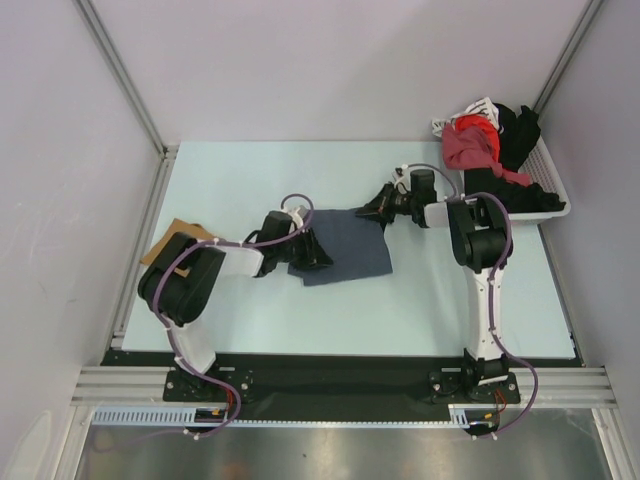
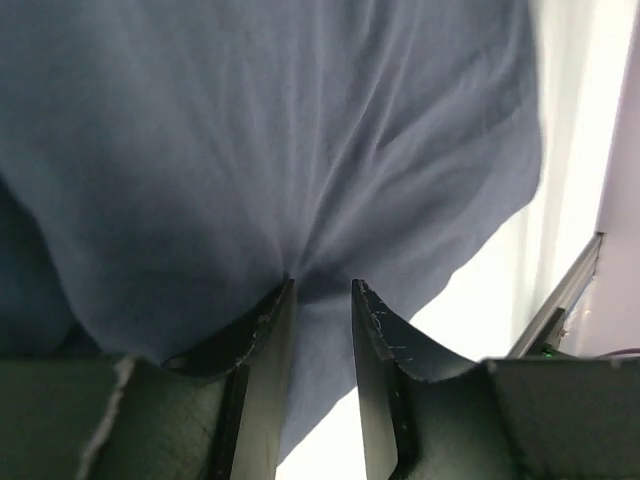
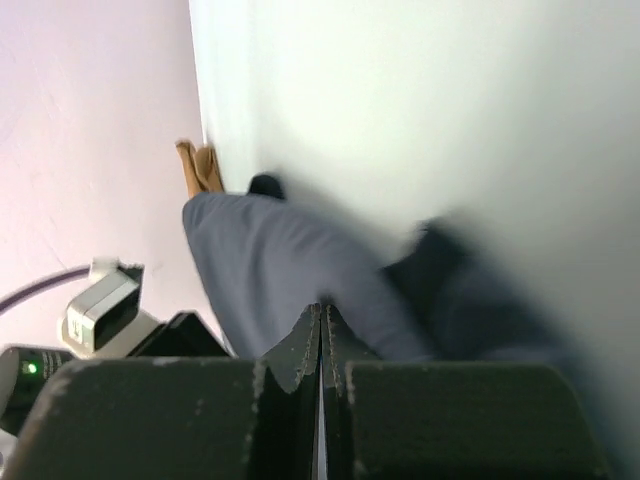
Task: Fold and stack the tank tops
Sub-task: Neatly place the folded tank top to the corner
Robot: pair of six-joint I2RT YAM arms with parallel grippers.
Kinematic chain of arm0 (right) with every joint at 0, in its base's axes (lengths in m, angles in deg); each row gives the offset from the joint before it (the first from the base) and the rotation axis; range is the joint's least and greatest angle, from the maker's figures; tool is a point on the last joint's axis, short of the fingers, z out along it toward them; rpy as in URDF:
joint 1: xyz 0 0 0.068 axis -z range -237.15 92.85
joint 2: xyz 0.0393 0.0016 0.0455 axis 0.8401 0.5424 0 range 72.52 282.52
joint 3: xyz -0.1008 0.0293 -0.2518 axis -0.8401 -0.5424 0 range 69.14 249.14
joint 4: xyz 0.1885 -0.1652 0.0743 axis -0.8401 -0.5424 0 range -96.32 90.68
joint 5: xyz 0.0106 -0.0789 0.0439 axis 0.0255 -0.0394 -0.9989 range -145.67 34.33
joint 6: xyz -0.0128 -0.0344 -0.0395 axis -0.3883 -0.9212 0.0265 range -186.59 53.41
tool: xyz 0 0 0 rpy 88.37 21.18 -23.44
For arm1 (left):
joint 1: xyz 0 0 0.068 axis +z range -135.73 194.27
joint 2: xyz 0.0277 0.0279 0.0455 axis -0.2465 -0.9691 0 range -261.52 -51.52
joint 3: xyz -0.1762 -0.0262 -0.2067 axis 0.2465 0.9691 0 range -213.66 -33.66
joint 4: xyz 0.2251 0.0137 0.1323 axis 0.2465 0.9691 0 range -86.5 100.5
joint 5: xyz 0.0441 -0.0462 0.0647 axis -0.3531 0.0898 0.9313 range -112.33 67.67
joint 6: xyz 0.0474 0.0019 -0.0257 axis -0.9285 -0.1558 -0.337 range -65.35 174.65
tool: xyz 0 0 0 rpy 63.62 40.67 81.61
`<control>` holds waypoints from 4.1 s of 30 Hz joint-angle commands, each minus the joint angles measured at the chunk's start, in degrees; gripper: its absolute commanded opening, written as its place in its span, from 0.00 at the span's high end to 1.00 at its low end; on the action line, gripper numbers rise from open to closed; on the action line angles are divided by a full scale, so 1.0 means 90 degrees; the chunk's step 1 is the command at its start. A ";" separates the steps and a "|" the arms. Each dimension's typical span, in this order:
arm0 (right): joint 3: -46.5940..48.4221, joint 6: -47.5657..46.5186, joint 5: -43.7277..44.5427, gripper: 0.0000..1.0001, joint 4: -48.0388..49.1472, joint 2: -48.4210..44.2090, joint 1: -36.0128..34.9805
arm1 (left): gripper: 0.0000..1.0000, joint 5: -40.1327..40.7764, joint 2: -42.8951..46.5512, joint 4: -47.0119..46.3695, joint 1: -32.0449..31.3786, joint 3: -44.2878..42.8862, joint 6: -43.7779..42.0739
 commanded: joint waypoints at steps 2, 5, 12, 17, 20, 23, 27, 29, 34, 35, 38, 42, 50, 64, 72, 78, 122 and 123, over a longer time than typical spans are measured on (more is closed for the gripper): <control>0.0275 0.0864 -0.0273 1.00 0.1143 0.0544 0.0512 | 0.63 0.0123 0.0460 -0.0237 0.0121 0.0756 -0.0015; 0.0305 0.0513 -0.0137 1.00 0.0665 0.0389 0.0610 | 0.61 0.0289 0.0900 -0.0042 0.0121 0.0991 -0.0172; -0.0114 -0.0540 0.0263 0.63 -0.0301 -0.0801 0.0464 | 0.28 0.1692 0.2521 0.1558 0.0131 0.0806 -0.0846; -0.0602 -0.1615 0.1347 0.47 -0.1552 -0.1885 0.0015 | 0.14 0.4549 0.3352 0.3452 0.0443 0.0407 -0.0615; -0.1324 -0.1821 0.1933 0.44 -0.1524 -0.2608 -0.0366 | 0.07 0.5617 0.3460 0.4458 0.0941 0.0114 0.0019; -0.2016 -0.1890 0.2363 0.44 -0.1348 -0.3213 -0.0747 | 0.05 0.6402 0.3412 0.4832 0.1370 -0.0198 0.0005; -0.2634 -0.2036 0.2763 0.44 -0.1182 -0.3722 -0.1225 | 0.08 0.6959 0.2915 0.5349 0.1907 -0.0843 -0.0152; -0.2849 -0.2056 0.2910 0.44 -0.0939 -0.3868 -0.1382 | 0.12 0.7202 0.2322 0.5631 0.2035 -0.1339 -0.0386; -0.3181 -0.1832 0.2783 0.44 -0.0383 -0.3733 -0.1382 | 0.26 0.7709 0.0847 0.6674 0.1997 -0.2405 -0.0739; -0.3230 -0.1764 0.2793 0.44 -0.0323 -0.3684 -0.1392 | 0.27 0.7847 0.0718 0.6784 0.1967 -0.2475 -0.0768; -0.3328 -0.1666 0.2745 0.44 -0.0128 -0.3567 -0.1344 | 0.27 0.8480 0.0541 0.7215 0.1704 -0.2554 -0.0680; -0.3396 -0.1646 0.2784 0.44 -0.0030 -0.3537 -0.1334 | 0.28 0.8464 0.0590 0.6923 0.1372 -0.2359 -0.0992; -0.3396 -0.1636 0.2784 0.44 -0.0020 -0.3479 -0.1304 | 0.29 0.7790 0.0482 0.6170 0.1284 -0.2007 -0.1695; -0.3416 -0.1617 0.2764 0.45 0.0000 -0.3420 -0.1255 | 0.50 0.7673 -0.0572 0.5994 0.1498 -0.2124 -0.2116; -0.3416 -0.1626 0.2774 0.45 0.0000 -0.3381 -0.1236 | 0.92 0.7867 -0.0514 0.5818 0.1596 -0.2036 -0.2087; -0.3406 -0.1665 0.2774 0.45 -0.0010 -0.3401 -0.1236 | 1.00 0.7527 -0.0115 0.5556 0.1460 -0.1851 -0.2048; -0.2635 -0.1050 0.2900 0.22 -0.1864 -0.3441 -0.4029 | 0.02 0.6159 0.7608 0.7321 -0.3262 0.2230 0.3470; -0.2470 -0.1041 0.2872 0.22 -0.1885 -0.3304 -0.4039 | 0.02 0.6062 0.8191 0.7351 -0.3035 0.2348 0.3460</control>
